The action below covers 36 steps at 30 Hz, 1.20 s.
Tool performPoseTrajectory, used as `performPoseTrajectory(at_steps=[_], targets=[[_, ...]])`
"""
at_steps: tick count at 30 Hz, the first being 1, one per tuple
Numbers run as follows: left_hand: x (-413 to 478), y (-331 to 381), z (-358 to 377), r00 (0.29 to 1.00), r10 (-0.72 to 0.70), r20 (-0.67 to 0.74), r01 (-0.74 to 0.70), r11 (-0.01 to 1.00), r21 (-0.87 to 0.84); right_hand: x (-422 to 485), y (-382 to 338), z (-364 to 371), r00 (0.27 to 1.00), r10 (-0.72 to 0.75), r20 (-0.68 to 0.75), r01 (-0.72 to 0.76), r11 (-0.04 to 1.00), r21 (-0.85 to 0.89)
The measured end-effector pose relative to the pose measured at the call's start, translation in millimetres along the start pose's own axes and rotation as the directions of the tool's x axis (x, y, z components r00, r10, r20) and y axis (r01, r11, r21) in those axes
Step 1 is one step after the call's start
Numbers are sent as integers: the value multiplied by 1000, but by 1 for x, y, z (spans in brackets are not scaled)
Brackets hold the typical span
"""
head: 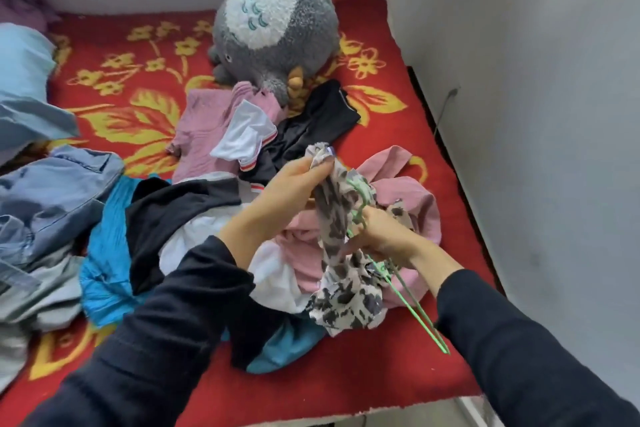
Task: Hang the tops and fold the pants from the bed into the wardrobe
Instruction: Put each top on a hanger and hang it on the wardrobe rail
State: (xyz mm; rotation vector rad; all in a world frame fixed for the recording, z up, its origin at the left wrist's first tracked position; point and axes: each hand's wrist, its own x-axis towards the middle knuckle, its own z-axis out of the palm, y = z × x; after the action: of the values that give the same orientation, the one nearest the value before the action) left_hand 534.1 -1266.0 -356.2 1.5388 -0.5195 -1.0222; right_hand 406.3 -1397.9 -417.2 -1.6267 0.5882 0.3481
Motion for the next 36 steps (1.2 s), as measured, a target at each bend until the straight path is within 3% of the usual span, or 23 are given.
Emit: performPoseTrajectory(at_steps=[4,7,9,11,14,17,20,23,25,26,30,33,36], targets=[[-38,98,-4,969,243,-50,-247,961,-127,-12,-35,19,999,-11,32,20,950,-313],[-51,130,-29,925,304,-229,-316,949,-19,-20,-72,26,994,-72,-83,31,910,-412],[-54,132,-55,898,257,-357,-259,965,45,-34,-113,21,980,-84,-182,38,969,-244],[-61,126,-73,901,207,-381,-187,978,90,-51,-163,10,968,-101,-230,106,994,7],[-79,109,-77,978,111,-174,-89,988,127,-77,-234,5,955,-184,-232,245,931,272],[-95,84,-64,994,-10,106,-27,940,340,-96,-290,21,945,-251,-208,312,880,357],[-95,87,-63,979,203,-12,-173,864,473,-108,-327,35,908,-332,-257,407,847,343],[-99,138,-91,943,287,-168,-229,926,300,-116,-344,35,835,-394,-383,454,887,77],[-105,178,-114,936,320,-147,-300,943,142,-116,-339,35,813,-399,-425,421,906,-45],[-111,197,-121,917,371,-147,-361,928,92,-114,-332,36,822,-401,-403,414,908,-61],[-130,250,-128,850,500,-170,-521,844,-125,-103,-293,66,931,-352,-94,345,935,-88],[-132,263,-132,830,517,-208,-552,813,-185,-81,-278,91,913,-298,-277,233,941,-246],[-135,250,-150,830,513,-219,-543,833,-105,-71,-300,93,868,-325,-377,283,945,-164]])
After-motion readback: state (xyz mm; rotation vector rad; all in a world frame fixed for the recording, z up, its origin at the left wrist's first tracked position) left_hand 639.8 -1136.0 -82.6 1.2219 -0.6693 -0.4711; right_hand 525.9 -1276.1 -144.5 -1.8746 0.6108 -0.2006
